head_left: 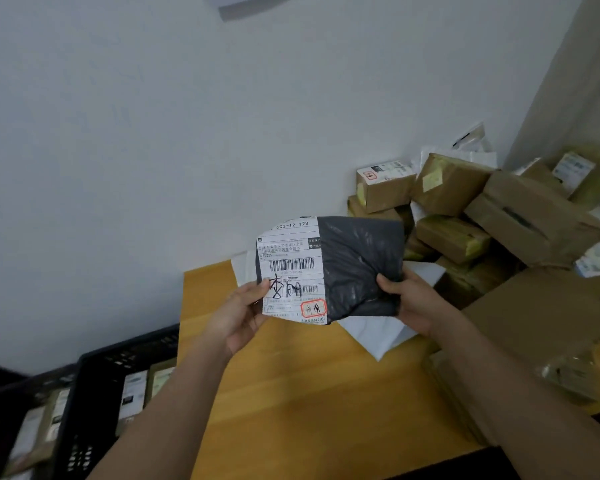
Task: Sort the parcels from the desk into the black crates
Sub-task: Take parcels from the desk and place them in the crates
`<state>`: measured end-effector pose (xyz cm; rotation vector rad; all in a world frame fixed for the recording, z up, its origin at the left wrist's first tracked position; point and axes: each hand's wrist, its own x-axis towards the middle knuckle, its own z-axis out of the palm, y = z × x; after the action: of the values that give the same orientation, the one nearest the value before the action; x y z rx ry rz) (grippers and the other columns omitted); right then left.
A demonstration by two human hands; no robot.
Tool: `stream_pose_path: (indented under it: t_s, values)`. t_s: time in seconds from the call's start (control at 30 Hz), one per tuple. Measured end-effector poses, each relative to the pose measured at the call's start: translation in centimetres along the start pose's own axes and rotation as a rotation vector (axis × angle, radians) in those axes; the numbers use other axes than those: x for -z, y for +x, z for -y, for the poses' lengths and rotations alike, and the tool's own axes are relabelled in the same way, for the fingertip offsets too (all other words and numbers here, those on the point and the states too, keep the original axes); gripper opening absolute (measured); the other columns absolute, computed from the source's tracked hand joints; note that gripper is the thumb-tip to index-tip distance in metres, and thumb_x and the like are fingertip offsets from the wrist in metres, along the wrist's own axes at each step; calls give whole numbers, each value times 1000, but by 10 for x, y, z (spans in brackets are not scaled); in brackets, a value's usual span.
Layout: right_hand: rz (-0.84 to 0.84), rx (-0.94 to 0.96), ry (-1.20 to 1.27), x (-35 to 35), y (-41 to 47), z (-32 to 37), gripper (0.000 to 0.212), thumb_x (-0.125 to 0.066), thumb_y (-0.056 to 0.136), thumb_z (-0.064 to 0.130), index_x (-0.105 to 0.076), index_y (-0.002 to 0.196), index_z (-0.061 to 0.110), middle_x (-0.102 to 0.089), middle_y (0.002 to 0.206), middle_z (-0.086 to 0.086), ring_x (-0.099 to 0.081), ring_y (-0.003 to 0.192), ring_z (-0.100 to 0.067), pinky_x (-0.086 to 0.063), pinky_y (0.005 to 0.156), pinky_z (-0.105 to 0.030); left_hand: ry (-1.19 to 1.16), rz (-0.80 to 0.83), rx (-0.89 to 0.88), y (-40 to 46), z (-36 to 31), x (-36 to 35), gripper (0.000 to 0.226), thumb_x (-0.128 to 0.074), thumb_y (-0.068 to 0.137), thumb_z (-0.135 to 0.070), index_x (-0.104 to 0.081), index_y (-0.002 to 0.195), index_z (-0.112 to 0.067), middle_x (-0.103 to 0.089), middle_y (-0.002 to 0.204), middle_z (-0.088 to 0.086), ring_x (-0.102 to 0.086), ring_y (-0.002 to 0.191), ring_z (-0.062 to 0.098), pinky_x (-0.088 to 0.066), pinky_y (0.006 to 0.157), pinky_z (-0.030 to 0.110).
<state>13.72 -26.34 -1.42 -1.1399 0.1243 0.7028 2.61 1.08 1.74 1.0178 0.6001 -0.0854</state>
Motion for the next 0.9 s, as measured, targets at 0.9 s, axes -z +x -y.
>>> stream_pose_path:
  t_s: [0.9]
  values:
    - [512, -227, -351, -328, -78, -175, 50, -70, 87, 5, -56, 133, 19, -67, 127, -4, -65, 115, -24, -56, 87, -43, -236, -219, -148, -231, 1, 282, 43, -62, 89, -7, -56, 131, -10, -67, 124, 14, -64, 111, 31, -61, 75, 42]
